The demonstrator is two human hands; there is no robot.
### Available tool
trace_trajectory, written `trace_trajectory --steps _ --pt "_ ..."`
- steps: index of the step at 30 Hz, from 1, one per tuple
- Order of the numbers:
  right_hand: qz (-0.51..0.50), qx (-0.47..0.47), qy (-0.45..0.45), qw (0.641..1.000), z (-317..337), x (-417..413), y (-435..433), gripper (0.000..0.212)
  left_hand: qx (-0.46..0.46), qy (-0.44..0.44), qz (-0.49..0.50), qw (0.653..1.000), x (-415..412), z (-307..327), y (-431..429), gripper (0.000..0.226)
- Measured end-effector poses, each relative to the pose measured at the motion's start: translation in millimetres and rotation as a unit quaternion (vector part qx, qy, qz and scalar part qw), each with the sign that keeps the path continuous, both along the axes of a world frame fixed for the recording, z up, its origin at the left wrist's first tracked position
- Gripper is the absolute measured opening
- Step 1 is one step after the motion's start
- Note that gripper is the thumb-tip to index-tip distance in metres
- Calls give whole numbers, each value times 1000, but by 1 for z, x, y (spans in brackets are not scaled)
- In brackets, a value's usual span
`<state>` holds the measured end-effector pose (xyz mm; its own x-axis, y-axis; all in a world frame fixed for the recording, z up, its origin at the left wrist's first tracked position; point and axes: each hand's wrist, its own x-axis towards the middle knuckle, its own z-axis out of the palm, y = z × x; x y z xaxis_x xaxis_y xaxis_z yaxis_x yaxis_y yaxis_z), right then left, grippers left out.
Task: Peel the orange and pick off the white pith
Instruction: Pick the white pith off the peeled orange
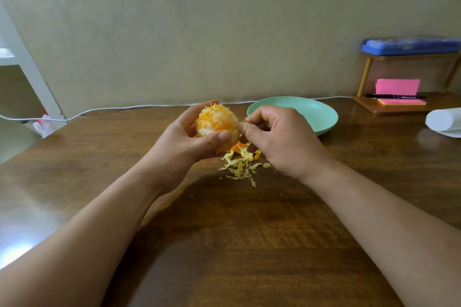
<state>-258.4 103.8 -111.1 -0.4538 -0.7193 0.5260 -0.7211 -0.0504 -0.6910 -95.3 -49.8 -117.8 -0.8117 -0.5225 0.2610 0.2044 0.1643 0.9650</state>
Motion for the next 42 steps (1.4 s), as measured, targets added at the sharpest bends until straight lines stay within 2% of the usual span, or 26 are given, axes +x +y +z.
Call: trace_trajectory --steps 7,11,16,20,25,31,33,37,42 --pt "-9 -35 22 999 -3 5 1 10 7 18 -2 1000 -2 -1 2 78" --pt "-20 -54 40 998 -5 4 1 9 14 21 -14 1000 -4 -4 3 74" --pt "12 -45 -4 999 -4 2 2 7 56 32 -34 997 -4 -4 1 68" --pt "24 -32 14 999 -1 1 4 8 37 27 -21 999 -2 -3 -2 74" --pt "22 -11 58 998 1 -4 4 7 -31 2 -5 1000 2 0 -3 89" --pt "41 -9 45 998 1 -6 4 11 -51 4 -11 999 3 3 0 82" --pt "46 -24 22 998 -1 -8 4 14 -23 7 -35 999 3 3 0 82" --pt "50 -40 -21 998 -1 -12 3 14 70 31 -105 992 4 3 -3 98" --pt "61 57 -129 988 2 -10 1 20 138 71 -122 980 6 3 -14 91"
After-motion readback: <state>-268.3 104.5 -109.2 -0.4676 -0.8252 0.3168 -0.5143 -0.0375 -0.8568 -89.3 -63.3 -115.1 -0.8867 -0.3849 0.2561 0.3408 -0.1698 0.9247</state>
